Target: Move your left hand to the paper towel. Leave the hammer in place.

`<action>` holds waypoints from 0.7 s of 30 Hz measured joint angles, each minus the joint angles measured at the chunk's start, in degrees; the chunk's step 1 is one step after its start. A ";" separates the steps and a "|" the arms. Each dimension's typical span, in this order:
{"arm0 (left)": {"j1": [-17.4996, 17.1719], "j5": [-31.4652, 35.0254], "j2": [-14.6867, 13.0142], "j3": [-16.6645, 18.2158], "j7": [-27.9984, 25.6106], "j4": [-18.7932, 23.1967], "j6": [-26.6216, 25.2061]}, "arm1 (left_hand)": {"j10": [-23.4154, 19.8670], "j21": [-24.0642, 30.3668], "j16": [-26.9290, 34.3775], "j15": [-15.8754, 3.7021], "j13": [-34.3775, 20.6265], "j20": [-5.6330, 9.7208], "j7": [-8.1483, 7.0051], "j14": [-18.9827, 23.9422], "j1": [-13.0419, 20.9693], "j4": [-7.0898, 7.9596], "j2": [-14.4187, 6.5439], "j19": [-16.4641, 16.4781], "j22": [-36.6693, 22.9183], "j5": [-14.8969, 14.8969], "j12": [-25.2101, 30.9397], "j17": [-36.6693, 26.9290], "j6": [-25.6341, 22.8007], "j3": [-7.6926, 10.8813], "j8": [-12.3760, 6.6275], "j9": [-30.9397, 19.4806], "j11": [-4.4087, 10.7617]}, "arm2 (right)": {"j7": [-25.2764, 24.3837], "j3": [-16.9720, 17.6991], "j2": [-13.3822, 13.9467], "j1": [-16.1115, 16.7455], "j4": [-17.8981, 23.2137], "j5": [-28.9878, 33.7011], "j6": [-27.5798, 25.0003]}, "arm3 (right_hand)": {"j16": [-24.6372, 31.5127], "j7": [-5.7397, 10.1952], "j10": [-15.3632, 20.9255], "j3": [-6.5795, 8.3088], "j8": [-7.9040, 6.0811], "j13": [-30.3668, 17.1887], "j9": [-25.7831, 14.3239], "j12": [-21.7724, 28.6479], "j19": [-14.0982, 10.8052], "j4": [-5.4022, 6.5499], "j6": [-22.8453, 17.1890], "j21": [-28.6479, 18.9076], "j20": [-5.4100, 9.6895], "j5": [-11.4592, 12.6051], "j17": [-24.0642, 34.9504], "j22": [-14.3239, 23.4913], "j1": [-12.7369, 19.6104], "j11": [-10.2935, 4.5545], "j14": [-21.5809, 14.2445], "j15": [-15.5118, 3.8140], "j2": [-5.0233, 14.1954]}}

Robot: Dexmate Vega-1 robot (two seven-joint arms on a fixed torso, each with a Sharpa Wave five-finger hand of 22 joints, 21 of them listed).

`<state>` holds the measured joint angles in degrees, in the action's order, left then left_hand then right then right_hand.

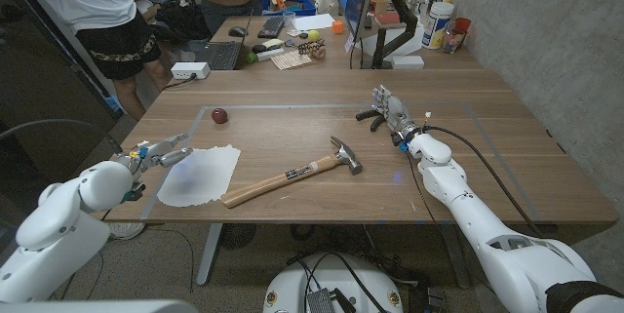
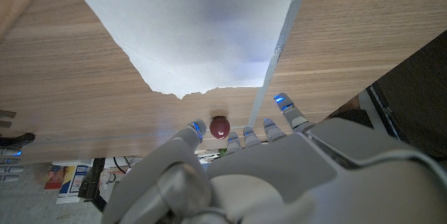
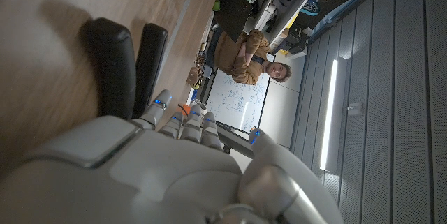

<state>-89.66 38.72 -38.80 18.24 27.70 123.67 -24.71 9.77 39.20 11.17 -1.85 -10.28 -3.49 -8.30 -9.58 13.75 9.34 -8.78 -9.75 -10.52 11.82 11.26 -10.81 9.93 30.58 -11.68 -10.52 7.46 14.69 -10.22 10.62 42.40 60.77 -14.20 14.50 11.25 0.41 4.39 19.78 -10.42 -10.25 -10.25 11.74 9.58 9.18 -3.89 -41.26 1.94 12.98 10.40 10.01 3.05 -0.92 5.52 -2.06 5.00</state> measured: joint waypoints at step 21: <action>-0.10 -1.02 -0.47 -0.42 0.34 -0.74 0.17 | 0.00 0.00 0.00 0.00 0.01 0.00 0.00 0.00 -0.09 -0.01 -0.09 0.00 -0.29 0.00 0.00 0.00 0.00 0.00 0.00 0.00 0.00 | -0.79 0.05 0.30 1.85 2.89 0.04 -0.84 | 0.00 0.00 -0.22 -0.41 0.00 0.00 0.00 0.00 0.00 0.08 0.00 0.37 0.00 0.00 0.00 -0.01 0.00 0.23 0.00 0.00 0.00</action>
<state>-89.75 37.70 -39.28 17.81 28.04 122.93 -24.54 9.77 39.21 11.17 -1.85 -10.28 -3.48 -8.30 -9.58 13.66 9.33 -8.87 -9.75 -10.81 11.81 11.26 -10.80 9.93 30.58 -11.69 -10.52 7.47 13.90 -10.17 10.92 44.25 63.66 -14.16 13.66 11.25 0.41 4.17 19.37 -10.42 -10.25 -10.25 11.75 9.58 9.26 -3.89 -40.88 1.94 12.98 10.41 10.00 3.05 -0.70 5.52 -2.06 5.00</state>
